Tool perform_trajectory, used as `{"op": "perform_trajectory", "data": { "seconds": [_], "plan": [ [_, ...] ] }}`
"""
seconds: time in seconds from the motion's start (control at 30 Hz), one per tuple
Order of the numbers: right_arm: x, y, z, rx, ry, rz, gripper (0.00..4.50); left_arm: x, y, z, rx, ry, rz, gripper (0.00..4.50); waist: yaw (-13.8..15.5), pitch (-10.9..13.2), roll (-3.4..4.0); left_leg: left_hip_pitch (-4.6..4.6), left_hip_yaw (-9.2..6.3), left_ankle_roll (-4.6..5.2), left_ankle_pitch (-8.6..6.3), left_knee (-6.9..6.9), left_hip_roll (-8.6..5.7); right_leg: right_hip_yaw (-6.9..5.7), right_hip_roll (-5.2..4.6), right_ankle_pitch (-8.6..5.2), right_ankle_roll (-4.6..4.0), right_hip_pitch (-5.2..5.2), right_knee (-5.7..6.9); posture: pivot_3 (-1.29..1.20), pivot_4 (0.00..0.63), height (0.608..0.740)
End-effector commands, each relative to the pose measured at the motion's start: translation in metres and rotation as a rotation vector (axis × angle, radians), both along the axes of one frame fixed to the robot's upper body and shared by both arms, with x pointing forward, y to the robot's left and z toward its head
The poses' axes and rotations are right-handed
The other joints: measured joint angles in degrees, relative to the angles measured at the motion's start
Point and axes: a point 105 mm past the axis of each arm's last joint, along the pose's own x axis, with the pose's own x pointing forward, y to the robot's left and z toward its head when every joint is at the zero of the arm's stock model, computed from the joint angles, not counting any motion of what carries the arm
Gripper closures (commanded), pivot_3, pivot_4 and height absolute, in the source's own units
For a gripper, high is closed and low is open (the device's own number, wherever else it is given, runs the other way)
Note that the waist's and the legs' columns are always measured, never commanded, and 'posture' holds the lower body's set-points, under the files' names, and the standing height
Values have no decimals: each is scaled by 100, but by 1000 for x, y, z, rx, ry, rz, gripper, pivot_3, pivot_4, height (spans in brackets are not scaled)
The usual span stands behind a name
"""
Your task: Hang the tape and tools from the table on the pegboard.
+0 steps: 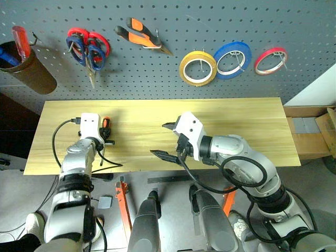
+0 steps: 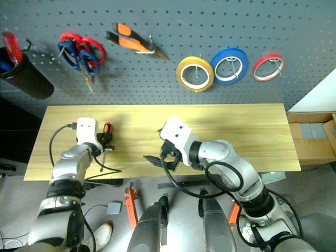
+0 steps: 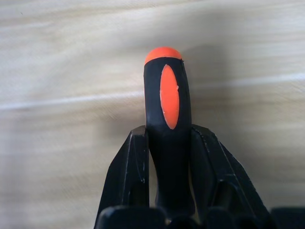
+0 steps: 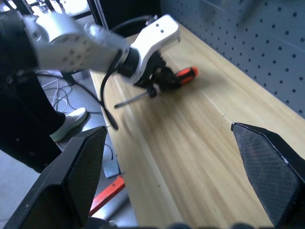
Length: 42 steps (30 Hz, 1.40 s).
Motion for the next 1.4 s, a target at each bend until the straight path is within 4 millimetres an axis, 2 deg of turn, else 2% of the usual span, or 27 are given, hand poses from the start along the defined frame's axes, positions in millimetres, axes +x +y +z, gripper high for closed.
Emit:
{"op": "perform_trajectory", "data": {
  "seconds": [0.03, 0.13, 0.2, 0.3, 0.4, 0.57, 0.67, 0.73, 0.8, 0.9, 1.03, 1.13, 1.3, 1.4],
  "plan": [
    [-11, -3, 27, 144, -26, 62, 0, -13, -13, 29, 101, -115, -38, 3688, 8, -3, -4, -2, -1, -10, 2, -1, 1, 0, 0, 0, 0, -1, 1, -93, 372, 740],
    [-15, -10, 37, 210, -21, 82, 0, -29, -32, 51, 160, -199, -49, 3688, 40, -12, -17, -9, -14, -29, 8, -2, 2, -12, 0, 1, -1, -3, 0, -73, 338, 740],
    [-20, -18, 46, 281, 6, 97, 0, -48, -44, 73, 217, -276, 50, 3688, 97, -37, -33, -18, -21, -37, 13, -1, 1, -19, -1, 1, 0, -4, -2, -43, 311, 740],
    [-23, -23, 58, 371, 16, 106, 0, -72, -46, 101, 308, -348, 219, 3688, 160, -96, -76, -24, -18, -37, 13, 4, -9, -16, -5, 5, 6, -3, -4, -12, 277, 740],
    [-23, -21, 79, 506, 23, 105, 0, -88, -44, 139, 370, -469, 331, 3688, 161, -207, -109, -25, -24, -38, 14, 5, -6, -22, 5, 6, 4, -3, -3, 21, 244, 740],
    [-16, -5, 113, 667, -2, 91, 0, -93, -34, 229, 556, -754, 415, 3688, 175, -377, -141, -19, -39, -63, 30, 5, -3, -37, 43, 23, -22, -3, 4, 52, 214, 740],
    [-11, 2, 121, 697, -18, 90, 0, -89, -29, 263, 621, -850, 425, 3688, 186, -491, -147, -14, -53, -76, 39, 2, 5, -40, 81, 29, -24, 3, 1, 60, 204, 740],
    [-6, 7, 126, 721, -31, 83, 0, -84, -21, 295, 652, -941, 436, 3688, 193, -544, -157, -9, -46, -75, 39, -1, 2, -33, 80, 29, -25, 9, -3, 58, 202, 740],
    [-2, 9, 128, 732, -43, 72, 0, -80, -17, 314, 673, -1001, 431, 3688, 198, -557, -162, -8, -46, -75, 40, 2, 3, -35, 81, 32, -22, 9, -3, 55, 202, 740],
    [4, 10, 130, 741, -63, 47, 0, -66, -4, 327, 661, -1035, 434, 3688, 214, -567, -163, -8, -43, -75, 40, 2, 3, -33, 75, 33, -23, 9, 4, 42, 205, 740],
    [13, 8, 132, 752, -89, 1, 0, -45, 12, 331, 603, -1041, 417, 3688, 238, -572, -163, -7, -42, -76, 40, 2, 3, -34, 51, 35, -27, 8, 6, 24, 217, 740],
    [16, 8, 134, 756, -109, -12, 0, -32, 17, 333, 572, -1051, 392, 3688, 240, -572, -163, -8, -39, -76, 40, 4, 4, -38, 49, 58, -64, 6, 6, 11, 229, 740],
    [17, 13, 137, 765, -124, -20, 0, -6, 32, 322, 515, -991, 356, 3688, 230, -572, -163, -8, -34, -76, 40, 5, 4, -40, 48, 64, -73, 3, 10, -3, 251, 740],
    [15, 14, 135, 761, -118, -16, 0, -3, 34, 325, 520, -1002, 352, 3688, 208, -571, -162, -6, -33, -75, 40, 5, 5, -40, 49, 64, -73, 3, 12, -7, 256, 740]
  ]
}}
